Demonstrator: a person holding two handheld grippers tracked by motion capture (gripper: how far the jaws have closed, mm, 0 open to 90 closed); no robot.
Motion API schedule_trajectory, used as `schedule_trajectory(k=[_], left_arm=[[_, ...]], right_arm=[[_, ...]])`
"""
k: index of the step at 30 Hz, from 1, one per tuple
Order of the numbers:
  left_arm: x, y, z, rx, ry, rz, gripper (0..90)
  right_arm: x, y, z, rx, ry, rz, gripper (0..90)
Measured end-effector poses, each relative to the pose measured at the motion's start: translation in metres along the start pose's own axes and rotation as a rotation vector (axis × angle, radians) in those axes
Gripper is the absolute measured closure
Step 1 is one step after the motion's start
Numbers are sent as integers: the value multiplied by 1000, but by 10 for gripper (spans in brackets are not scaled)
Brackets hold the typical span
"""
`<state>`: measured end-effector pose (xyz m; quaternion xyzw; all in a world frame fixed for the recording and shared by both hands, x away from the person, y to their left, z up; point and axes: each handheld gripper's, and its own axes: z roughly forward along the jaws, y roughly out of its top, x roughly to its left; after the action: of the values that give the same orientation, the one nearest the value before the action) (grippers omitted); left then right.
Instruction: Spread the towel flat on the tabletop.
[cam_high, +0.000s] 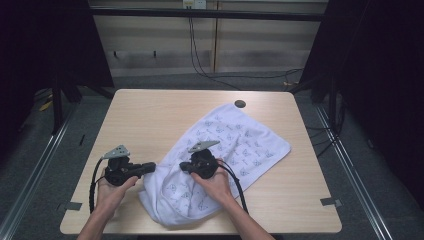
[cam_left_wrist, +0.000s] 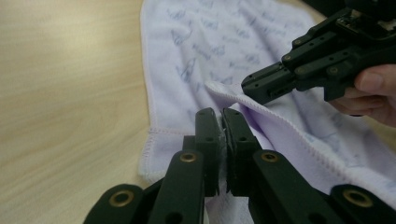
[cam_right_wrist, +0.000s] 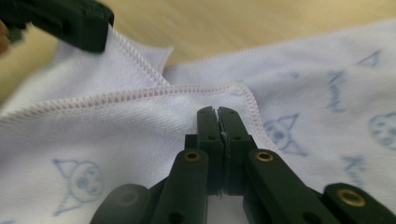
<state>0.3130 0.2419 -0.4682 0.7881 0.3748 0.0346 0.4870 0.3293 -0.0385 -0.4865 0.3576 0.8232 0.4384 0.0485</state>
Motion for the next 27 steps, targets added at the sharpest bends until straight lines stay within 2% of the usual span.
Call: schedule_trajectory(k=[1, 2, 3, 4, 5, 6, 7, 8, 9, 10, 11, 12, 13, 15, 16, 17, 18, 19, 20, 21, 22, 23, 24, 25, 26, 27], left_arm=[[-3, 5, -5, -44, -7, 8, 858], [-3, 5, -5, -44, -7, 8, 858], [-10, 12, -12, -91, -8, 20, 857], [-14, 15, -16, -116, -4, 31, 857], [-14, 15, -16, -116, -4, 31, 858], [-22, 22, -28, -175, -19, 41, 858], [-22, 22, -28, -175, -19, 41, 858], [-26, 25, -33, -193, -21, 57, 858], [-31, 28, -43, -228, -1, 66, 858], [-31, 28, -43, -228, -1, 66, 858], [-31, 29, -48, -234, -8, 68, 858], [-35, 31, -52, -252, -10, 84, 857], [-38, 32, -52, -263, -37, 92, 855], [-51, 38, -49, -271, -49, 128, 854], [-51, 38, -49, -271, -49, 128, 853], [-67, 47, -47, -272, -71, 165, 852], [-75, 52, -47, -285, -88, 181, 853], [-75, 52, -47, -285, -88, 181, 853], [-82, 57, -47, -281, -97, 185, 853], [-89, 62, -48, -282, -129, 192, 853], [-104, 67, -48, -288, -152, 230, 853], [-104, 67, -48, -288, -152, 230, 853], [-110, 67, -47, -271, -171, 242, 853], [-118, 64, -43, -241, -168, 278, 853], [-122, 54, -37, -191, -169, 299, 848], [-122, 54, -37, -191, -169, 299, 846]], right_arm=[[-2, 3, -8, -26, 8, -1, 890], [-3, 8, -17, -61, 16, -2, 890], [-4, 13, -28, -100, 25, 2, 895], [-4, 17, -39, -129, 7, -7, 896], [-4, 17, -39, -129, 7, -7, 896], [-8, 25, -64, -173, -30, -23, 896], [-8, 25, -64, -173, -30, -23, 896], [-11, 27, -76, -185, -61, -36, 898], [-17, 28, -101, -210, -110, -48, 898], [-17, 28, -101, -210, -110, -48, 898], [-20, 27, -111, -225, -120, -47, 898], [-27, 22, -136, -279, -115, -35, 898], [-29, 20, -148, -295, -126, -34, 898], [-30, 19, -168, -331, -121, -36, 899], [-28, 21, -177, -347, -140, -52, 899], [-27, 23, -185, -367, -153, -67, 899], [-26, 26, -194, -391, -161, -73, 899], [-26, 29, -202, -414, -173, -77, 899], [-28, 31, -211, -436, -178, -76, 899], [-28, 31, -211, -436, -178, -76, 899], [-31, 32, -225, -465, -181, -76, 899], [-32, 30, -230, -472, -180, -77, 899], [-32, 30, -230, -472, -180, -77, 899], [-31, 25, -234, -479, -177, -80, 898], [-29, 10, -236, -466, -149, -87, 898], [-29, 10, -236, -466, -149, -87, 898]])
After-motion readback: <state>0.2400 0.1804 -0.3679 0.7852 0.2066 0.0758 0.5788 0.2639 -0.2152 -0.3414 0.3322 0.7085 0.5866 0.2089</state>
